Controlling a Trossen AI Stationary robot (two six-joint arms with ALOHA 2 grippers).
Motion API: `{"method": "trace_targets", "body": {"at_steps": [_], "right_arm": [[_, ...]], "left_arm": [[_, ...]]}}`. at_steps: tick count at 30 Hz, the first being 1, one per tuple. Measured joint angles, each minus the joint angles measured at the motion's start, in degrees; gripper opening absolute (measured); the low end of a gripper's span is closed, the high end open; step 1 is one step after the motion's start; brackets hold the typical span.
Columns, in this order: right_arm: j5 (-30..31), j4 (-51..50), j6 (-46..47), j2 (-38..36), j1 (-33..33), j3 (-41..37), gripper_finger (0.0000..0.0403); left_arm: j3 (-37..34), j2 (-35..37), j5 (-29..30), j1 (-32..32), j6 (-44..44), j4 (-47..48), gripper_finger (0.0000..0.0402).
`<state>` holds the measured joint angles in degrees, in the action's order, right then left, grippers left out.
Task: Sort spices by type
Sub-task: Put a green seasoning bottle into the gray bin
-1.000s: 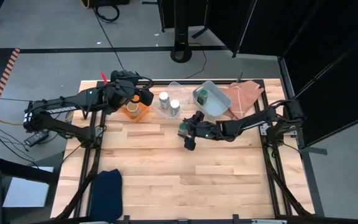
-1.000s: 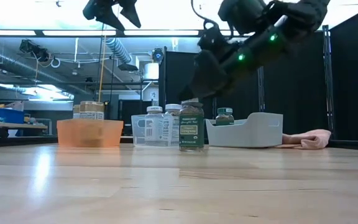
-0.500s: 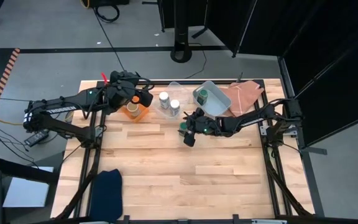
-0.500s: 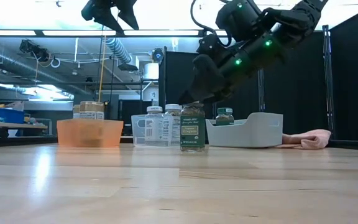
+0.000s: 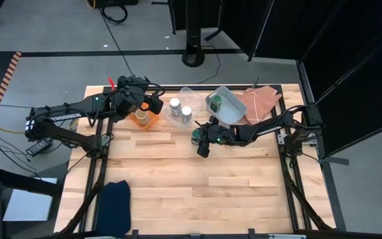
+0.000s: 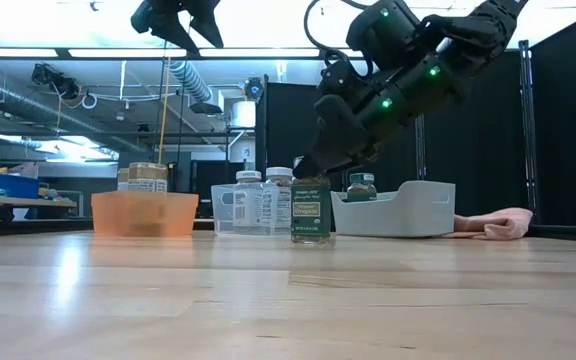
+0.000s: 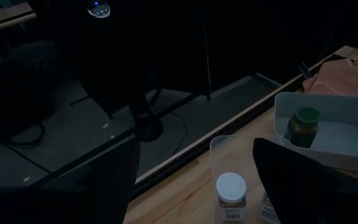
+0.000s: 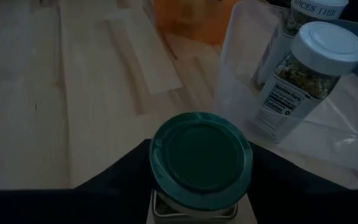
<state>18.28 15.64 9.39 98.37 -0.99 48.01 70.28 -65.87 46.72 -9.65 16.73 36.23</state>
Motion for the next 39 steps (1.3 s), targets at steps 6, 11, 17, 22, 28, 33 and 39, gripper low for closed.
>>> {"method": "trace_targets", "body": {"at_steps": [6,11,17,22,28,33,39], "right_arm": [[1.27,-0.07,3.13,0.00,0.00,0.00,0.0211],[3.89,-0.22,8.00,-1.66,-0.02,-0.02,0.0211],[6.29,-0.24,8.36,-9.03,-1.98,-0.02,0.0211],[9.95,-2.37,6.02,-17.68,-4.58,-0.02,0.0211],[18.86,-12.65,2.43,-27.49,-8.21,0.00,0.0211],[20.18,-24.61,4.16,-30.34,-11.86,0.00,0.0211],[19.67,-31.47,6.95,-27.01,-13.87,0.00,0.0211]], "left_arm": [[0.00,0.00,0.00,0.00,0.00,0.16,0.0317],[0.00,0.00,0.00,0.00,0.00,0.44,0.0317],[0.00,0.00,0.00,0.00,0.00,0.61,0.0317],[0.00,0.00,0.00,0.00,0.00,0.60,0.0317],[0.00,0.00,0.02,0.00,0.02,0.61,0.0317],[0.00,-0.02,0.01,0.00,0.02,0.59,0.0317],[0.00,-0.02,0.00,0.00,0.27,0.59,0.0317]]}}
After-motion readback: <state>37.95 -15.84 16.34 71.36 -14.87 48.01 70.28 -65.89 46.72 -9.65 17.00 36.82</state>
